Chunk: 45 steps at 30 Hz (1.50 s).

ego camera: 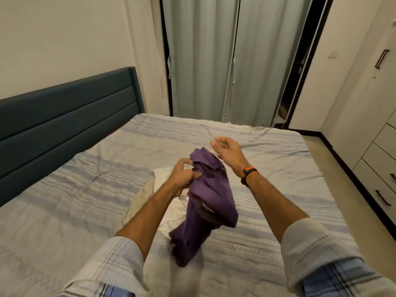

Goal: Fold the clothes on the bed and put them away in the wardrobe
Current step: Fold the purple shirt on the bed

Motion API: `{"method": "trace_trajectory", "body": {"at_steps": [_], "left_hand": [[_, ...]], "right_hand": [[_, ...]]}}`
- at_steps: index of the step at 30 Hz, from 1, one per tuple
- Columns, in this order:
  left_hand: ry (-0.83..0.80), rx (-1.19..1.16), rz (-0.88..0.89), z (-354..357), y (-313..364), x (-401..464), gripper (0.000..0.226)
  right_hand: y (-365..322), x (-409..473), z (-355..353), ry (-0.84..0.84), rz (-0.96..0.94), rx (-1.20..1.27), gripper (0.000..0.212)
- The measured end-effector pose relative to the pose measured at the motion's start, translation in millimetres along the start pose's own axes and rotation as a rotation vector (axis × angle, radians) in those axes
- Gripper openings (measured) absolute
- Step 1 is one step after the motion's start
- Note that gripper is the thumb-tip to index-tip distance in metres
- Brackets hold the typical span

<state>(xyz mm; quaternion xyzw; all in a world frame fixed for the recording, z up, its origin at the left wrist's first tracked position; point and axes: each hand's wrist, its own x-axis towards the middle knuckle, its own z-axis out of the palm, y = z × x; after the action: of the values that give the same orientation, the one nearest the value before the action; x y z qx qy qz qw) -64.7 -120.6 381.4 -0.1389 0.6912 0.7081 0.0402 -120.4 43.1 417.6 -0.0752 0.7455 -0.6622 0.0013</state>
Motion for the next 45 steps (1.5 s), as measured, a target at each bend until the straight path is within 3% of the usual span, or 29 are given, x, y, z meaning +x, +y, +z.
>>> {"method": "trace_trajectory", "body": {"at_steps": [2,4,6,9,13,17,20,23,26,28,31,32,35,38,41,45], "left_hand": [[0.049,-0.137,0.032,2,3,2,0.021],[0.067,-0.268,0.029,3,6,6,0.017],[0.045,-0.377,0.014,4,10,9,0.017],[0.028,-0.473,-0.006,4,19,13,0.019],[0.062,-0.522,0.043,8,39,6,0.030],[0.131,-0.171,0.121,0,38,3,0.051],[0.173,0.193,0.186,-13,24,7,0.034],[0.263,0.574,0.244,-17,13,10,0.006],[0.383,0.825,0.301,-16,10,14,0.016],[0.351,0.799,0.347,-17,13,15,0.014],[0.318,0.603,0.407,-19,22,12,0.016],[0.328,0.569,0.435,-18,25,10,0.017],[0.356,0.541,0.524,-12,31,6,0.016],[0.384,0.520,0.571,-10,36,7,0.016],[0.379,0.527,0.615,-11,39,8,0.015],[0.406,0.508,0.644,-17,43,6,0.015]], "right_hand": [[3,-5,-3,0.070,-0.110,-0.232,0.034],[2,-15,-7,0.025,-0.148,-0.250,0.036],[7,-22,-14,-0.169,-0.093,-0.210,0.043],[22,-28,-26,-0.458,-0.003,-0.263,0.036],[41,-26,-28,-0.602,0.031,-0.338,0.045],[42,-16,-26,-0.318,-0.076,-0.163,0.025],[25,-8,-27,-0.164,-0.134,-0.132,0.015],[10,-2,-25,-0.147,-0.170,-0.151,0.019],[6,0,-23,-0.125,-0.178,-0.155,0.008],[8,-2,-23,-0.131,-0.133,-0.170,0.006],[18,-6,-29,-0.212,-0.015,-0.237,0.033],[22,-9,-31,-0.259,0.018,-0.267,0.040],[38,-19,-39,-0.457,0.108,-0.341,0.032],[59,-23,-40,-0.612,0.106,-0.563,0.052],[74,-24,-38,-0.589,0.099,-0.580,0.065],[69,-26,-41,-0.660,0.102,-0.531,0.057]]}}
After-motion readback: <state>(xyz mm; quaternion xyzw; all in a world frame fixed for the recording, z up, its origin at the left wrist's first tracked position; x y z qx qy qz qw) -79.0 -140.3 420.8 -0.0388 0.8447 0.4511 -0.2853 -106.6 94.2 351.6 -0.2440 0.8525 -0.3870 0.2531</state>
